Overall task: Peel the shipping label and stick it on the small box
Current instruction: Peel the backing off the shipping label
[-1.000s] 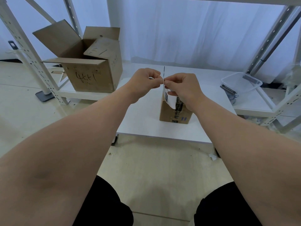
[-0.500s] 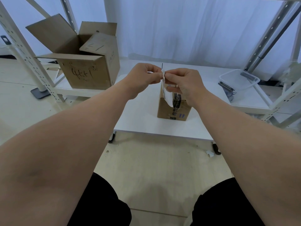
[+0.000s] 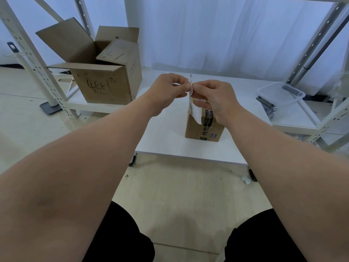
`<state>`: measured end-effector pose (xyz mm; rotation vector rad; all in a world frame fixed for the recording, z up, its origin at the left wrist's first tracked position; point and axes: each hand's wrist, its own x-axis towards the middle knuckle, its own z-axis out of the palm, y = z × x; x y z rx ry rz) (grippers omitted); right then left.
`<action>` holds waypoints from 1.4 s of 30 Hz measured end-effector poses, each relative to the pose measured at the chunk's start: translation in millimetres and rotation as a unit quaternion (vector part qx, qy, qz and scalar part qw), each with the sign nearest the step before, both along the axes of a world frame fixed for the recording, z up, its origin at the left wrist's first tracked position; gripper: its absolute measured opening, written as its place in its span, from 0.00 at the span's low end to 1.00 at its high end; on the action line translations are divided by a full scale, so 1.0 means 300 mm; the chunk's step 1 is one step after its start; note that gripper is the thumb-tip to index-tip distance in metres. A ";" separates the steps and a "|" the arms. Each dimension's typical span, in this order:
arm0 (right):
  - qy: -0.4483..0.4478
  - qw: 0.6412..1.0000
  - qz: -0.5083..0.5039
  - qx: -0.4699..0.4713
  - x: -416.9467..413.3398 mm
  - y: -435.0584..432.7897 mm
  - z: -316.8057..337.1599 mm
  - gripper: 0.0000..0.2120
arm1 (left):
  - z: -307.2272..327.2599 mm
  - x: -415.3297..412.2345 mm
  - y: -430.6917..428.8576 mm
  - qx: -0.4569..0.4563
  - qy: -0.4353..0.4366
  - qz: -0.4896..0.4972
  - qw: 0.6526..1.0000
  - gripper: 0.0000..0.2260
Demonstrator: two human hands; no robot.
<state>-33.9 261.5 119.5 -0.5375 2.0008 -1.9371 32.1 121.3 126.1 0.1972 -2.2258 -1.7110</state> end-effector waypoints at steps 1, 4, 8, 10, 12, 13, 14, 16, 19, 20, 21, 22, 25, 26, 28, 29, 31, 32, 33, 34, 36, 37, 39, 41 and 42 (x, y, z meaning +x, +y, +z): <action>0.001 1.000 0.001 0.002 0.000 -0.001 0.000 0.04 | -0.001 0.001 -0.001 -0.002 0.001 0.001 1.000 0.05; 0.001 1.000 0.008 0.004 -0.001 -0.003 0.001 0.03 | 0.000 0.002 -0.004 -0.005 0.005 0.006 1.000 0.05; -0.003 1.000 0.016 0.003 0.003 -0.004 0.003 0.04 | 0.002 0.006 -0.008 -0.019 0.000 0.008 1.000 0.05; -0.006 1.000 0.019 -0.002 0.007 -0.006 0.005 0.03 | -0.001 0.007 -0.012 -0.028 -0.001 0.009 1.000 0.05; -0.010 1.000 0.021 -0.007 0.010 -0.007 0.009 0.03 | -0.004 0.007 -0.016 -0.032 -0.003 0.009 0.999 0.05; -0.011 1.000 0.022 -0.009 0.011 -0.007 0.010 0.03 | -0.005 0.008 -0.016 -0.033 -0.004 0.009 0.999 0.04; -0.011 1.000 0.023 -0.009 0.011 -0.008 0.011 0.04 | -0.007 0.007 -0.017 -0.034 -0.006 0.011 0.999 0.04; -0.010 1.000 0.023 -0.007 0.011 -0.009 0.011 0.03 | -0.007 0.007 -0.015 -0.032 -0.009 0.014 0.999 0.02; -0.012 1.000 0.025 -0.008 0.007 -0.010 0.011 0.03 | -0.002 0.008 -0.007 -0.021 -0.008 0.019 1.000 0.02; -0.011 1.000 0.027 -0.007 0.007 -0.010 0.012 0.03 | 0.000 0.009 -0.006 -0.017 -0.006 0.020 1.000 0.02; -0.010 1.000 0.028 -0.006 0.006 -0.010 0.013 0.03 | 0.002 0.009 -0.006 -0.014 -0.006 0.022 1.000 0.03; -0.010 1.000 0.028 -0.006 0.007 -0.010 0.014 0.03 | 0.002 0.009 -0.006 -0.013 -0.006 0.023 1.000 0.03; -0.011 0.999 0.030 -0.010 0.012 -0.012 0.016 0.03 | 0.002 0.007 -0.009 -0.010 0.003 0.019 1.000 0.05; -0.013 0.999 0.031 -0.012 0.014 -0.012 0.018 0.03 | 0.002 0.007 -0.007 -0.007 0.007 0.013 1.000 0.05; -0.017 0.999 0.035 -0.015 0.017 -0.015 0.022 0.04 | -0.001 0.007 -0.006 0.005 0.013 -0.005 1.000 0.05; -0.017 0.999 0.036 -0.015 0.017 -0.016 0.024 0.05 | -0.003 0.007 -0.006 0.011 0.016 -0.013 1.000 0.05; -0.017 0.999 0.036 -0.015 0.018 -0.019 0.025 0.04 | -0.005 0.006 -0.006 0.017 0.018 -0.018 1.000 0.07; -0.019 0.999 0.037 -0.017 0.018 -0.020 0.026 0.04 | -0.004 0.006 -0.006 0.015 0.019 -0.017 1.000 0.07; -0.022 0.999 0.039 -0.022 0.019 -0.020 0.026 0.04 | -0.003 0.006 -0.005 0.012 0.021 -0.014 1.000 0.07; -0.026 0.998 0.041 -0.027 0.019 -0.021 0.028 0.05 | -0.001 0.006 -0.004 0.008 0.023 -0.011 1.000 0.08; -0.030 0.998 0.044 -0.036 0.020 -0.021 0.031 0.06 | 0.004 0.007 -0.003 -0.001 0.022 -0.002 1.000 0.08; -0.031 0.998 0.045 -0.039 0.021 -0.020 0.032 0.05 | 0.004 0.007 -0.003 -0.006 0.021 0.001 1.000 0.08; -0.028 0.998 0.045 -0.040 0.021 -0.019 0.032 0.03 | 0.003 0.006 -0.004 -0.013 0.017 0.003 1.000 0.08; -0.026 0.998 0.043 -0.041 0.019 -0.019 0.032 0.03 | 0.000 0.005 -0.006 -0.016 0.015 0.003 1.000 0.08; -0.025 0.998 0.042 -0.041 0.019 -0.019 0.032 0.03 | -0.001 0.005 -0.007 -0.016 0.015 0.002 1.000 0.08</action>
